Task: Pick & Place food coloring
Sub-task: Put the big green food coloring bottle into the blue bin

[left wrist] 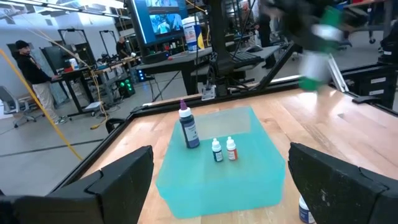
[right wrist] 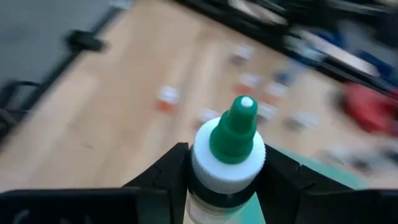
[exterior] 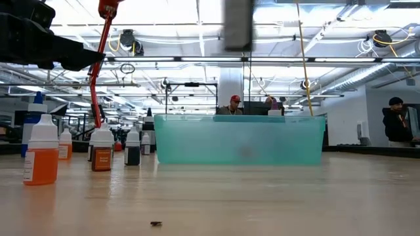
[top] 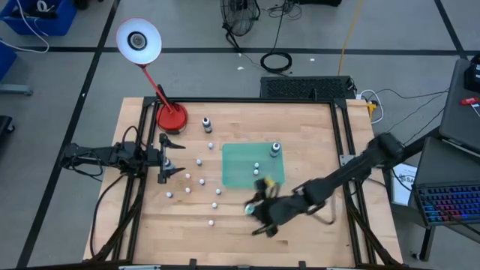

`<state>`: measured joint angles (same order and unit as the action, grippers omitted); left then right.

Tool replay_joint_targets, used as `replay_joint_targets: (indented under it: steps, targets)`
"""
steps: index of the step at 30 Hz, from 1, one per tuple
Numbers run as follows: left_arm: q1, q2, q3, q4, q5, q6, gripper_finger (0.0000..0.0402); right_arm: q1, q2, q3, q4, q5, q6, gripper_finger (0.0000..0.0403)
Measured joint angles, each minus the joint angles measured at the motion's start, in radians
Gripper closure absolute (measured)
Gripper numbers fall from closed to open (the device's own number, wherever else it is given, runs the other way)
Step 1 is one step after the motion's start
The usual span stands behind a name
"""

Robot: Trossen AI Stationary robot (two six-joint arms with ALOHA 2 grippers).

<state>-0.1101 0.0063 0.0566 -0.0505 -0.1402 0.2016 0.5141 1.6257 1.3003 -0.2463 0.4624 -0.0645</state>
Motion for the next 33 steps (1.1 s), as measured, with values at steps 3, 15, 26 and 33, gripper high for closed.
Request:
replay_joint_targets:
  steps: [3, 15, 26, 33]
  targets:
    - [0.0, 0.0, 0.0, 0.0, 0.0, 0.0, 0.0036, -0.007, -0.138, -0.011, -0.173, 0.167, 0.091, 0.0269]
    - [0.0, 0.0, 0.0, 0.0, 0.0, 0.0, 0.0036, -0.155, -0.532, -0.546, 0.058, 0.182, 0.287, 0.0269]
    - [0.0, 0.0, 0.0, 0.0, 0.0, 0.0, 0.0036, -0.192, -0.495, -0.726, 0.245, 0.056, 0.354, 0.0269]
    - [0.0, 0.0, 0.0, 0.0, 0.0, 0.0, 0.0037, -0.192, -0.371, -0.727, 0.309, 0.029, 0.365, 0.0269]
